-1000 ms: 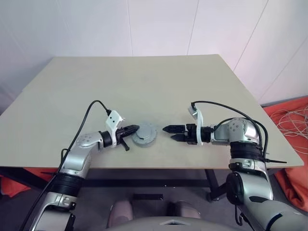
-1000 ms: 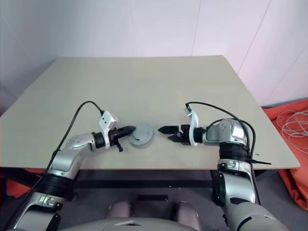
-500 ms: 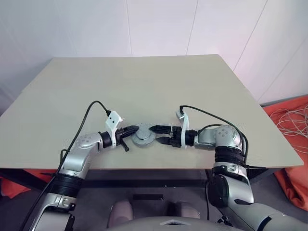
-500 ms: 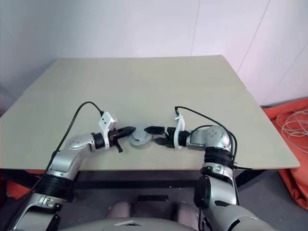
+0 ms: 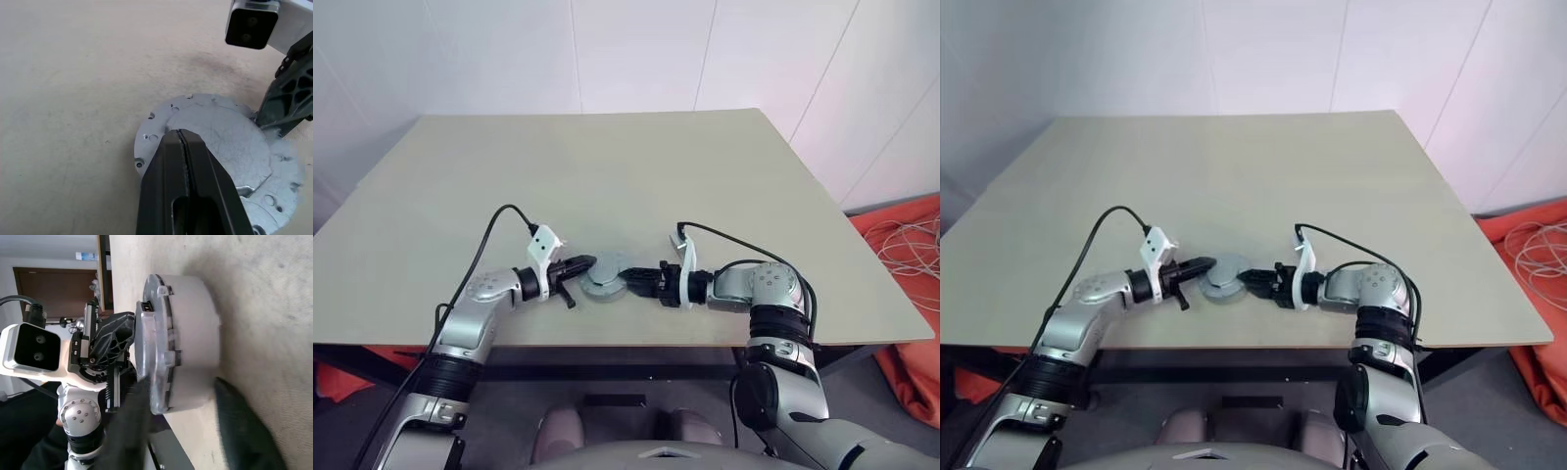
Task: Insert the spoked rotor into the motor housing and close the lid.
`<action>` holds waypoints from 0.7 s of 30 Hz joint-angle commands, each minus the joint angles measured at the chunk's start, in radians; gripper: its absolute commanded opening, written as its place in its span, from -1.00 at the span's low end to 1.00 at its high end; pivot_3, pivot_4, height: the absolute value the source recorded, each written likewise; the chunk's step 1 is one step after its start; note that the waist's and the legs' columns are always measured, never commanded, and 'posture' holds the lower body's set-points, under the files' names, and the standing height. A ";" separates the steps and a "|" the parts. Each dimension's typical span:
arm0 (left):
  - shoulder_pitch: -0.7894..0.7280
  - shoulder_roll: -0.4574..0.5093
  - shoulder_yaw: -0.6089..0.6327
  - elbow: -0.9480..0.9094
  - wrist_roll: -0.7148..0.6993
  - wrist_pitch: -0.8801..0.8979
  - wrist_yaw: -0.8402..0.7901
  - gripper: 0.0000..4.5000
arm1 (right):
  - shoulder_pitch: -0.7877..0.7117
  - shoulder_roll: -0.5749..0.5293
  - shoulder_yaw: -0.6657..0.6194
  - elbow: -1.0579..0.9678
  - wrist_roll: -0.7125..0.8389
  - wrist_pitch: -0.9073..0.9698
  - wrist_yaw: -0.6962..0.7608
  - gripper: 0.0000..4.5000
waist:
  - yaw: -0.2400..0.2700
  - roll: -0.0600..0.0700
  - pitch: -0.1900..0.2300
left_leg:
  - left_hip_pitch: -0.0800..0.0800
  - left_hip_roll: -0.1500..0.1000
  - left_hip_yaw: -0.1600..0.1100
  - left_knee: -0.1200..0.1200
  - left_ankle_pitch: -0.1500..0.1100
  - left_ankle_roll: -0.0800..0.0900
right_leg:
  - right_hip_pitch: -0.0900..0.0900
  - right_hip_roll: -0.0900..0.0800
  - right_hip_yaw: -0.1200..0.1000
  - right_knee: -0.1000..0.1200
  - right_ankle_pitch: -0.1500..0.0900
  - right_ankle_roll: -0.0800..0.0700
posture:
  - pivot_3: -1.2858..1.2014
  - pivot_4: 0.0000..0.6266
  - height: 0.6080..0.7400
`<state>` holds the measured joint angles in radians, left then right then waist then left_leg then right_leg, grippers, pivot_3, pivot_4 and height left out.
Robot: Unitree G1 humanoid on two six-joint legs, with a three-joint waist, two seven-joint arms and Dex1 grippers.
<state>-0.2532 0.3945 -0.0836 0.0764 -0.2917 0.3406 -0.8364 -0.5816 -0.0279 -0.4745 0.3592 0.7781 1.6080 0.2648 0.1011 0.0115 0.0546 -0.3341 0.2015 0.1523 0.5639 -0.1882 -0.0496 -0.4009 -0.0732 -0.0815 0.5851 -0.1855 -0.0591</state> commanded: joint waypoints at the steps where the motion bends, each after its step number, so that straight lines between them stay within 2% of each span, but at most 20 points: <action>1: 0.003 0.001 -0.019 -0.008 0.003 0.015 -0.008 -1.00 | -0.021 0.027 -0.006 -0.014 0.059 0.006 -0.011 -0.48 | -0.001 0.000 0.000 | 0.000 0.000 0.000 -0.001 0.000 0.000 | 0.001 0.000 0.000 0.000 0.000 0.000 | 0.03 -1.00 1.00; 11: 0.001 -0.014 0.015 -0.004 -0.028 0.032 0.004 -1.00 | -0.019 0.037 -0.020 -0.045 0.098 0.006 -0.020 -0.48 | -0.003 0.000 0.000 | 0.000 0.000 0.000 -0.001 0.002 -0.003 | 0.000 0.000 0.000 0.000 0.000 0.000 | 0.03 -1.00 1.00; 15: -0.003 -0.052 0.134 -0.042 -0.145 0.125 0.078 -1.00 | -0.025 0.041 -0.037 -0.053 0.095 0.006 -0.021 -0.48 | -0.004 0.000 0.000 | -0.001 0.000 0.000 -0.001 0.002 -0.003 | -0.002 0.000 0.000 0.000 0.000 0.000 | 0.03 -1.00 1.00; 21: 0.019 -0.039 0.279 -0.081 -0.278 0.224 0.125 -1.00 | -0.025 0.053 -0.047 -0.073 0.102 0.006 -0.016 -0.48 | -0.003 0.000 0.000 | -0.005 0.000 0.000 -0.002 0.002 -0.003 | -0.006 0.001 0.000 0.000 0.000 0.000 | 0.03 -1.00 1.00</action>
<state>-0.2269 0.3526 0.1517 0.0471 -0.5184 0.5409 -0.7291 -0.5798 0.0080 -0.5022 0.3363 0.8231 1.6100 0.2324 0.0982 0.0118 0.0544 -0.3404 0.2017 0.1523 0.5623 -0.1865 -0.0524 -0.4071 -0.0727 -0.0819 0.5854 -0.1854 -0.0593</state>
